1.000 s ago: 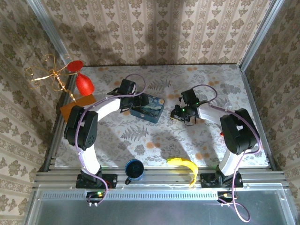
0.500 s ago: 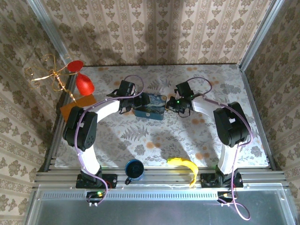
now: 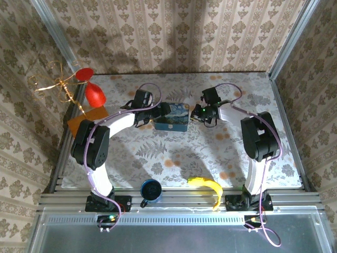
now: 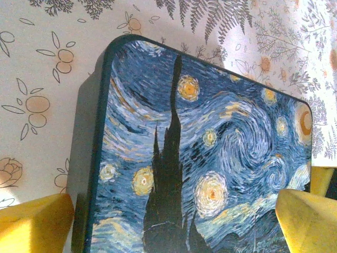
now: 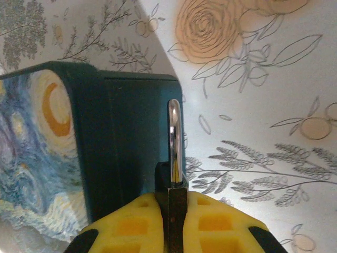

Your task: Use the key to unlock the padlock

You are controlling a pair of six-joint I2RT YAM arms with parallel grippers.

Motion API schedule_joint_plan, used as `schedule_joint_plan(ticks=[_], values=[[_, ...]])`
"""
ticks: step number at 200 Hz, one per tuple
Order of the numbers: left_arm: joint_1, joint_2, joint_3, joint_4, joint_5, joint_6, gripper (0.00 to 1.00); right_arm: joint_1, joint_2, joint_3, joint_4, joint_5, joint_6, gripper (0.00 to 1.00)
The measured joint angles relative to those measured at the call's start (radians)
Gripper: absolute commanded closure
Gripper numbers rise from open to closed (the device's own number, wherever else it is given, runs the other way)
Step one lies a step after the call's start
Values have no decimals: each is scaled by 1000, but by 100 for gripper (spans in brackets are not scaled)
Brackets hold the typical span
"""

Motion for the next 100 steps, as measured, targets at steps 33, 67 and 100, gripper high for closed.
schedule_joint_plan(ticks=[33,67,100], values=[[45,-51,-57,7,-7,-13,0,-32,-2,2,-70,20,-35,100],[124,-184,-144,0,-41,-22,0,-45,-51,-3,-200,67,-107,100],[165,-327,-213,-26,-89,-14,0,-45,-134,-53,-260,35,-183,100]])
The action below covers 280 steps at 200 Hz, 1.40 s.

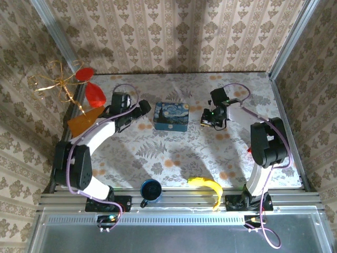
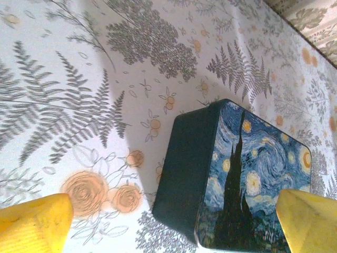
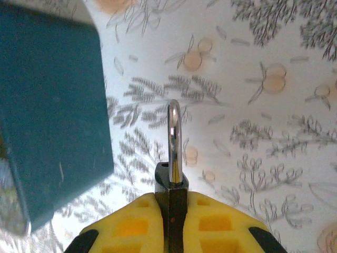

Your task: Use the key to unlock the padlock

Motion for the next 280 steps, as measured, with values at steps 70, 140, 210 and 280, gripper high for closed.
schedule_joint_plan(ticks=[70,140,210,280], values=[[47,-198,-177,-28,-60,5,0,-4,18,-86,-25,-101,-41,100],[103,-350,-305,-59,-129,14,0,-13,48,-88,-27,-86,-59,76],[139,-403,-332,-83,-145,15,0,-27,26,-88,-91,34,-70,51],[164,-481,-352,-83,-203,73,0,-32,-332,-152,-126,179,-50,34]])
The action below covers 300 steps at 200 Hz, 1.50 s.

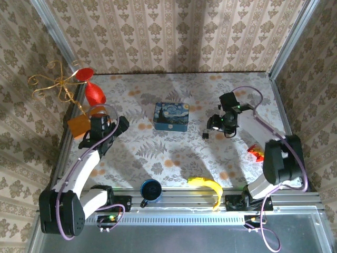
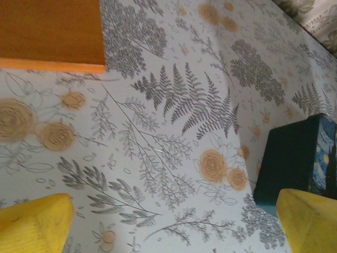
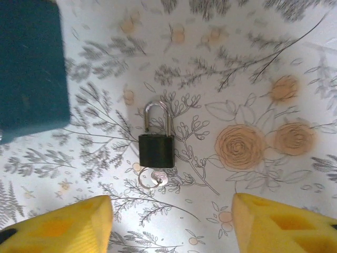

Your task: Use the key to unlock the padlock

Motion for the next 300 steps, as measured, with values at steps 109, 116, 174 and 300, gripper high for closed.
schedule_joint_plan(ticks=[109,116,174,300], values=[[1,-130,-222,284,-280,208,0,18,-432,-384,361,241,-85,0],[1,-129,-246,323,-295,232,0,24,-477,-421,407,252,-100,0],[1,-103,-346,618,-338,455,0,33,-665,-665,731,341,-212,0],[115,409,-377,1204,-50,700,0,26,-649,-726,960,459,-294,0]])
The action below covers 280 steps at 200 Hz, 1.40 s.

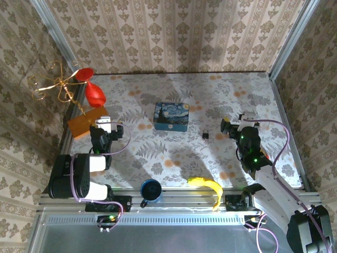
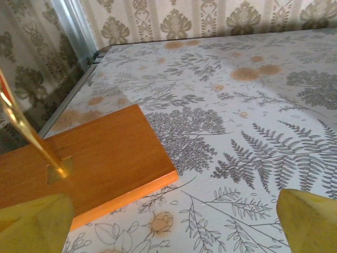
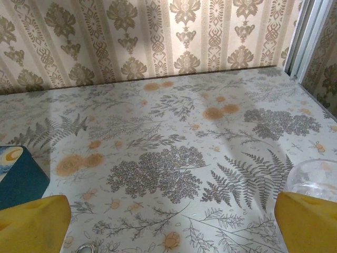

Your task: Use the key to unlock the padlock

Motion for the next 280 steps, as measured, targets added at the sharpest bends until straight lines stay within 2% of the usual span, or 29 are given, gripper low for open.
schedule_joint_plan(ticks=[34,62,83,170,248,280], values=[[46,138,18,80,128,3,0,-3,16,-35,81,8,-24,0],[89,150,92,13,256,3,0,-5,75,-98,188,15,-51,0],[92,149,116,15,305,3,0,-10,133,-156,293,19,-78,0],[60,149,119,-42,189,3,0,-48,381,-202,642,11,-155,0],[60,149,121,-42,183,3,0,-88,653,-202,908,-8,-176,0],[60,149,124,-42,183,3,0,-119,679,-201,931,-24,-163,0]])
